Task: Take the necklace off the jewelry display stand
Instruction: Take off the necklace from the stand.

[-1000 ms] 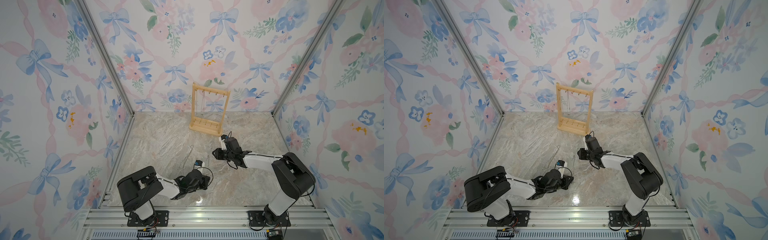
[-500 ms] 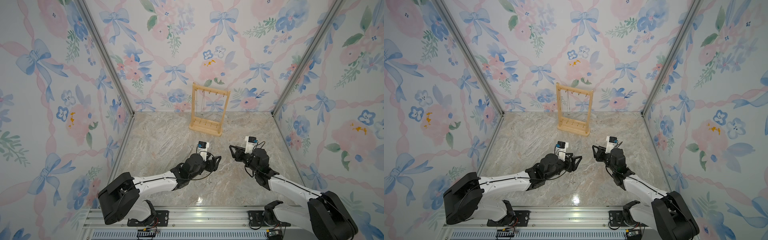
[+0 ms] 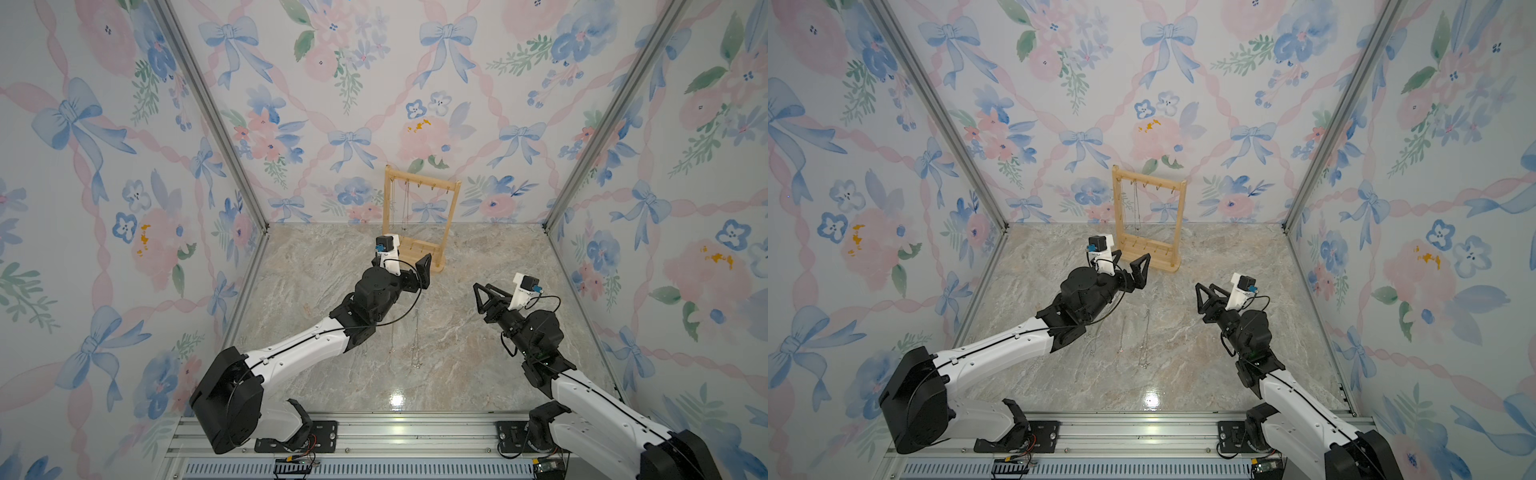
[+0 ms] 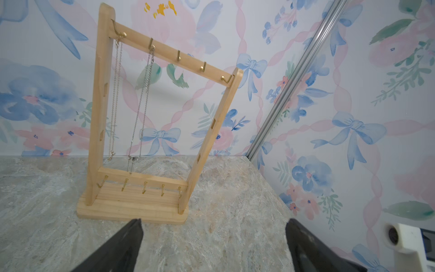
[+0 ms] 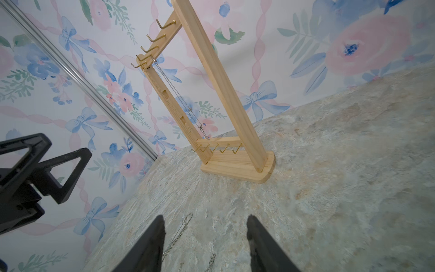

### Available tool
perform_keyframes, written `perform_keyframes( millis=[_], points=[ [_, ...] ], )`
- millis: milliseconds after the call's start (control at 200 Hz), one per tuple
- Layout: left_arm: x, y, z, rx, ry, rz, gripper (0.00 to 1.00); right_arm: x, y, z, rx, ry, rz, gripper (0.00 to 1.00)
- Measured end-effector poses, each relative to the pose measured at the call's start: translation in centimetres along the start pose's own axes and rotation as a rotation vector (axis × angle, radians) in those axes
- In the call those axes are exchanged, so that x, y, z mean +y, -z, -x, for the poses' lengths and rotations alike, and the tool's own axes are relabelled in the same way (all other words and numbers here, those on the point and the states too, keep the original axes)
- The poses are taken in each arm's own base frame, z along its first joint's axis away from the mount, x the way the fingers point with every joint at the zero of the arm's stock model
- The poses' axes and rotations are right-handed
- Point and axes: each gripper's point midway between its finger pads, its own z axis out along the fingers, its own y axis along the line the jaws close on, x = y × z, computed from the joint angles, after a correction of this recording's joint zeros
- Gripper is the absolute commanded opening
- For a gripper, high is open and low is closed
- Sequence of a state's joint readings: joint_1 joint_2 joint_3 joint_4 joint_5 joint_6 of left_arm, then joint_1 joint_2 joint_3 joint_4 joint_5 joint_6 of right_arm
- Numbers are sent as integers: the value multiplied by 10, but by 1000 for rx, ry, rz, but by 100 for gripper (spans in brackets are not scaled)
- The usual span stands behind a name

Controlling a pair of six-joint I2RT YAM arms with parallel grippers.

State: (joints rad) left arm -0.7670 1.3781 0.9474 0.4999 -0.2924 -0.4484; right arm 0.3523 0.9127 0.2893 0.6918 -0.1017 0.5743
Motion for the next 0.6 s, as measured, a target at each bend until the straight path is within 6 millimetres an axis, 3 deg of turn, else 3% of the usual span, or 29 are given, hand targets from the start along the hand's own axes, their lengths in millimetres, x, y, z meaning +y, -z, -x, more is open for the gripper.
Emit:
perform_keyframes(
  millis=[230, 360, 490, 600],
  points=[
    [25, -17, 37, -75, 12, 64, 98, 22, -8, 5, 29, 59, 81, 41],
    [45, -27, 61, -119, 26, 99, 98, 57, -25, 20, 35, 133, 142, 39],
    [73, -43, 83, -159, 56, 140, 98, 100, -57, 42, 44, 209, 174, 37],
    [98, -53, 86, -160, 70, 173, 98, 129, -97, 66, 40, 256, 156, 36]
  ],
)
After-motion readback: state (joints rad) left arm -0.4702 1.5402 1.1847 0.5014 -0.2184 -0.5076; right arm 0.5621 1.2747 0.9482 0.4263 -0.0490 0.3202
